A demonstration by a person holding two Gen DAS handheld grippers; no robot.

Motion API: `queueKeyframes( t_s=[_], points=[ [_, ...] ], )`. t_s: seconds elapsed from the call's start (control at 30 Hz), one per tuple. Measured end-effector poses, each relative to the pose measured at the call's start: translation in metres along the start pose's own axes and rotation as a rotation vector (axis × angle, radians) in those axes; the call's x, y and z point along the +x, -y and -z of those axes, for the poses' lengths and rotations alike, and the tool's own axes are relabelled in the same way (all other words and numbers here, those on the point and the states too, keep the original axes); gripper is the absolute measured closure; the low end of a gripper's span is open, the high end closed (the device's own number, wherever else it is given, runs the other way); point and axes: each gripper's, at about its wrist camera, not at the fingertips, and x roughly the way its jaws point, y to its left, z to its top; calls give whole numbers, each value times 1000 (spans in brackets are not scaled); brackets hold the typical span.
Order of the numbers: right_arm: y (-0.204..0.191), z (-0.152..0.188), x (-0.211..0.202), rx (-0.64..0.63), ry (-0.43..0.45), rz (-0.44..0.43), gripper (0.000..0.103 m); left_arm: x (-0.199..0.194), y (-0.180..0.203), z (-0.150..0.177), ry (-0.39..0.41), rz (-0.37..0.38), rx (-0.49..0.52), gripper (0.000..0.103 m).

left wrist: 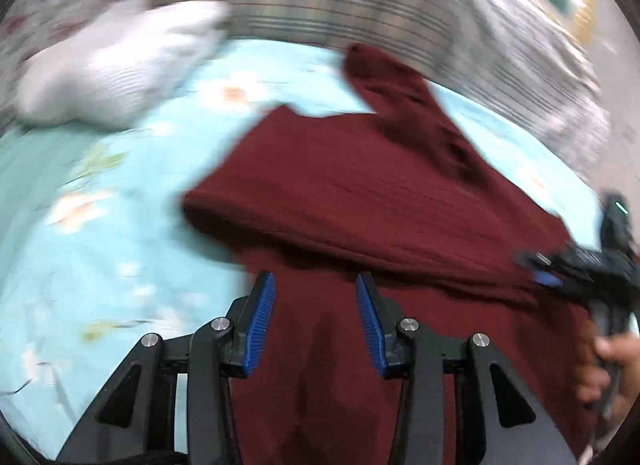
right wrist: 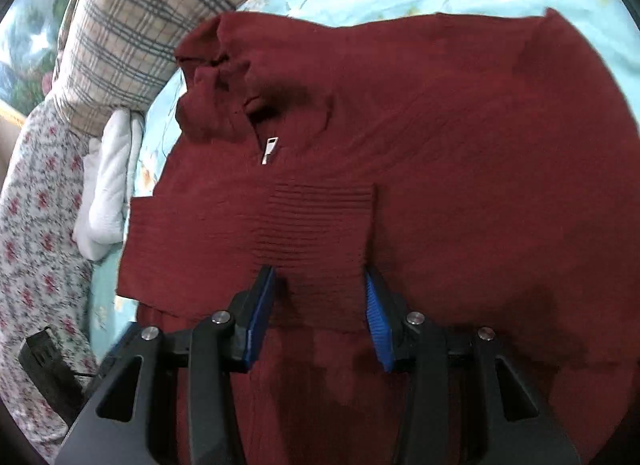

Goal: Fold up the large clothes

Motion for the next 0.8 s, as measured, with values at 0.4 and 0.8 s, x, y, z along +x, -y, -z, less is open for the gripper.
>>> queueKeyframes(
  t_s=[0.4,0.8],
  points=[
    [26,-22,-106,5,277,55,97,44,-18,-22,-64,-46,-63,62],
    [70,-7,-82,60,155,132,94,45,-38,-23,-59,-17,-161,62]
  ],
)
